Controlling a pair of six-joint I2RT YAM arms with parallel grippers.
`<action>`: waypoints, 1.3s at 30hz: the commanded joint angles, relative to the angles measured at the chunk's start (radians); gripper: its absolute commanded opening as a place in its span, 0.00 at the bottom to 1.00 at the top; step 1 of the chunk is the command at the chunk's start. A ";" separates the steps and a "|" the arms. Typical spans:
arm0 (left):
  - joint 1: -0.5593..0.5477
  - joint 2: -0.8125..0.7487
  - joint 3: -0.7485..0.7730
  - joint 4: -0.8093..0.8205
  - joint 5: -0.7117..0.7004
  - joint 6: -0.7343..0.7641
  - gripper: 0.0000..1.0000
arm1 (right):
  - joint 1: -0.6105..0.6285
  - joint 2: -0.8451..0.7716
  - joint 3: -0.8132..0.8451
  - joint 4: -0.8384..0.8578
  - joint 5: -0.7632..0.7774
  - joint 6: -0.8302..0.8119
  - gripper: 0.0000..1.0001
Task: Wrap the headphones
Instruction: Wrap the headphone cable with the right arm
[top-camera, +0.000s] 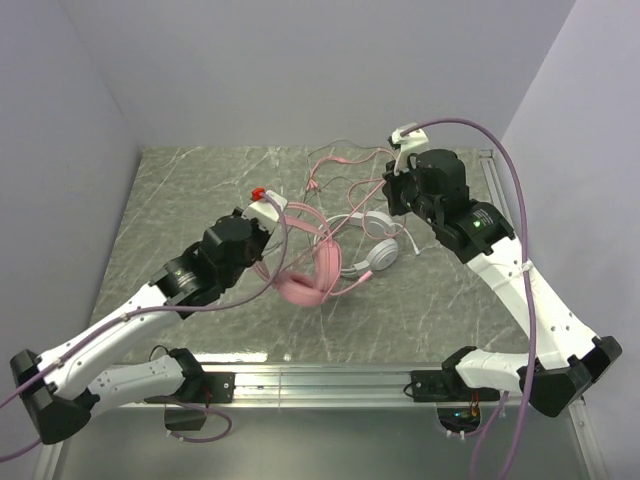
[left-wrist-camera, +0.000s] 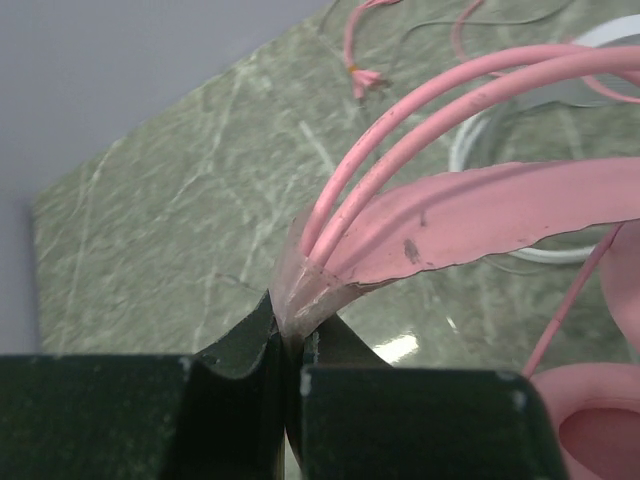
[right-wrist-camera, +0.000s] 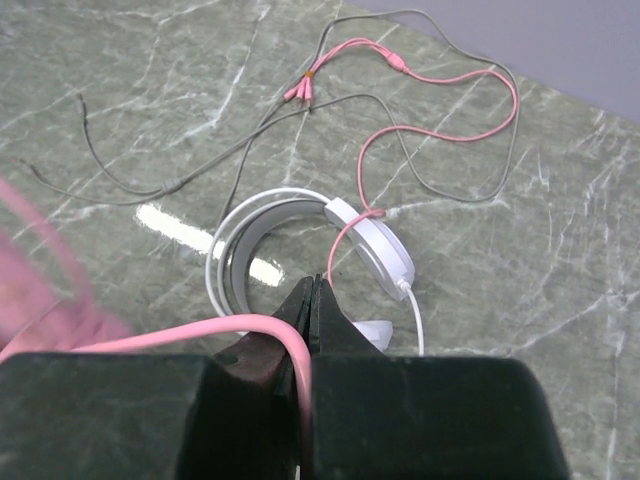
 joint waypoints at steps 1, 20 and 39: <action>-0.005 -0.085 0.052 -0.069 0.190 -0.039 0.00 | -0.044 -0.011 -0.025 0.145 0.008 0.012 0.00; -0.003 -0.126 0.240 -0.242 0.560 -0.287 0.00 | -0.124 -0.020 -0.321 0.439 -0.187 0.106 0.00; -0.003 -0.025 0.477 -0.297 0.663 -0.589 0.00 | -0.152 -0.021 -0.569 0.745 -0.420 0.221 0.00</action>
